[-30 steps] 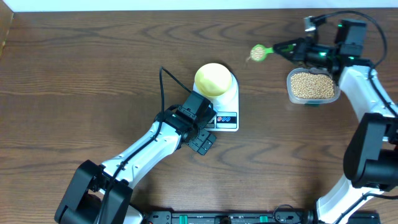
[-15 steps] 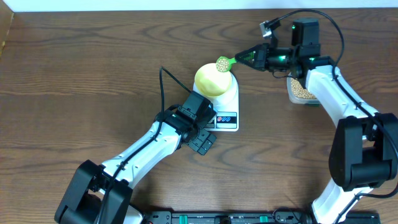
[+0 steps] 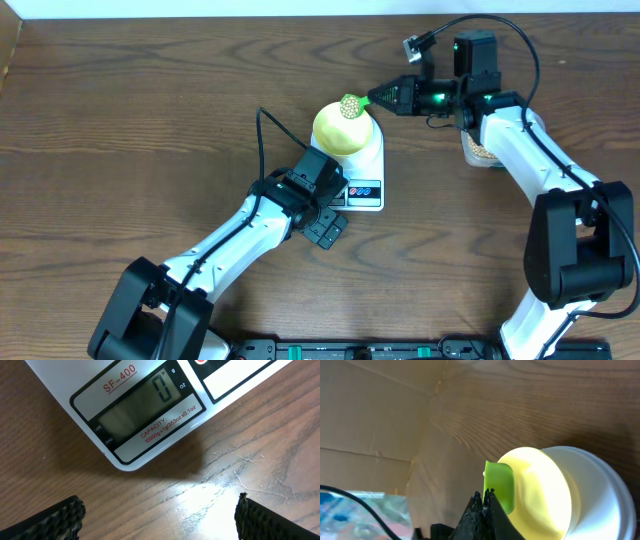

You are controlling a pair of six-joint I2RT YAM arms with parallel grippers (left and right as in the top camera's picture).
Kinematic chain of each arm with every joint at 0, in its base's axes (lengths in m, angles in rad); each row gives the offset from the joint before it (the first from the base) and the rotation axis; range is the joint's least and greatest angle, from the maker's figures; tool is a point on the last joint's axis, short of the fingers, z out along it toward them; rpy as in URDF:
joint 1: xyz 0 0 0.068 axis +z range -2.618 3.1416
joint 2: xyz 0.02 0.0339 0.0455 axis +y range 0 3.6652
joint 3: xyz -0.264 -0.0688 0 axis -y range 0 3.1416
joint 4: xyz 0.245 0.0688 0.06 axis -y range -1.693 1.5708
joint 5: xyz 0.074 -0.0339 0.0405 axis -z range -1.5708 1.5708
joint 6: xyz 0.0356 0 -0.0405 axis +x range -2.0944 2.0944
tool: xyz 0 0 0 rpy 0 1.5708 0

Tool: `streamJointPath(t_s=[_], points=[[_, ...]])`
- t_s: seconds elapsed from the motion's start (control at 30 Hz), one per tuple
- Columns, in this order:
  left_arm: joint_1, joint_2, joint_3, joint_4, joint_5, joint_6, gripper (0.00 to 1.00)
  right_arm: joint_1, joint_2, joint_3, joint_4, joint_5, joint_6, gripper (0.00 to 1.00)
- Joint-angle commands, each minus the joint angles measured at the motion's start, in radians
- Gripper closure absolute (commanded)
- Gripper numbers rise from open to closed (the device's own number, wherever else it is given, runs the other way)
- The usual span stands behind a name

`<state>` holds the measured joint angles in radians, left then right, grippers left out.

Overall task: Scoop item into bowl and weigh 50g on scale
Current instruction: 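Tilt the scoop to pour chickpeas into the yellow bowl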

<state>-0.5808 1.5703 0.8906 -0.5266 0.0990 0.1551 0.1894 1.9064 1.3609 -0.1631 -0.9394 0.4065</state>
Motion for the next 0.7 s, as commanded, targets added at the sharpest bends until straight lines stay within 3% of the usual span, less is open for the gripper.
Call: streamJointPath(t_s=[0.0,0.37,0.67], points=[[0.000,0.006,-0.003,-0.003,-0.002,0.008,0.02,0.021,-0.003,-0.002,0.002,0.041,-0.095,0.99],[0.000,0.006,-0.003,-0.003,-0.002,0.008,0.02,0.047,-0.004,-0.001,0.003,0.078,-0.252,0.99],[0.000,0.006,-0.003,-0.003,-0.002,0.009,0.02,0.048,-0.010,0.009,0.002,0.103,-0.267,0.99]])
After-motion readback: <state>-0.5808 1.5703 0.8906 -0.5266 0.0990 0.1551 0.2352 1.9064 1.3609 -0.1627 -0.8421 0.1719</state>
